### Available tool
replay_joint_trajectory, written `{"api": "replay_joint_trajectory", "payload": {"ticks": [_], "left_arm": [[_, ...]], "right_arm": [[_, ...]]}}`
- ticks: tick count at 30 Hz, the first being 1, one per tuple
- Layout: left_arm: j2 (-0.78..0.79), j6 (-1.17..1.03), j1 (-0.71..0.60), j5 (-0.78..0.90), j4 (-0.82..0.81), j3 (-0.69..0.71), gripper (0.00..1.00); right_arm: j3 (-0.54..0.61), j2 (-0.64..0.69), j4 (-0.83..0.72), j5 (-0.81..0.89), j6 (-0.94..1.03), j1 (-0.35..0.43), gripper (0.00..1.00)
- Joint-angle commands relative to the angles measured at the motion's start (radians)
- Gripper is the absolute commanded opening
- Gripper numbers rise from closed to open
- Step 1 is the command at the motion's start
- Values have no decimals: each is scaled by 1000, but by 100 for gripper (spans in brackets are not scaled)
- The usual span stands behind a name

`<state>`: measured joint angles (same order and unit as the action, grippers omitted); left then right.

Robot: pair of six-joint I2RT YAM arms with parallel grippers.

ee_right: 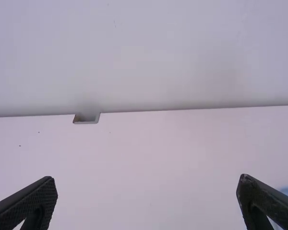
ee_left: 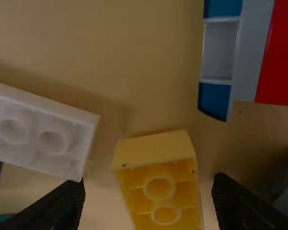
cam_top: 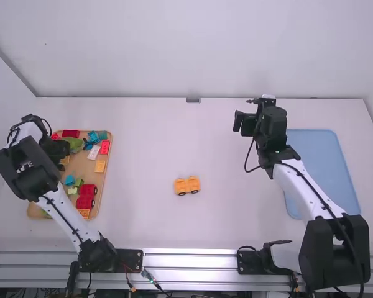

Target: Assemble lego blocks to make yellow taxi

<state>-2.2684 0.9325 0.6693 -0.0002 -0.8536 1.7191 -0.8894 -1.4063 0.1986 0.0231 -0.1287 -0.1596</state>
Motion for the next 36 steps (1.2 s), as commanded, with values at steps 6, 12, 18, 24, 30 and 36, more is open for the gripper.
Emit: {"api": "replay_joint_trajectory", "payload": {"ticks": [6, 12, 18, 24, 30, 36], "left_arm": [[5, 72, -10, 14, 35, -53, 61], [5, 73, -9, 38, 64, -76, 54], [5, 73, -17, 53, 73, -80, 55], [5, 74, -23, 81, 78, -81, 58], [5, 73, -20, 89, 77, -81, 57], [5, 70, -27, 90, 77, -81, 48]], "right_arm": [[-40, -8, -2, 0, -6, 2, 99], [-40, -8, -2, 0, -6, 2, 99], [-40, -8, -2, 0, -6, 2, 99], [-40, -8, -2, 0, -6, 2, 99], [-40, -8, -2, 0, -6, 2, 99], [-40, -8, -2, 0, -6, 2, 99]]}}
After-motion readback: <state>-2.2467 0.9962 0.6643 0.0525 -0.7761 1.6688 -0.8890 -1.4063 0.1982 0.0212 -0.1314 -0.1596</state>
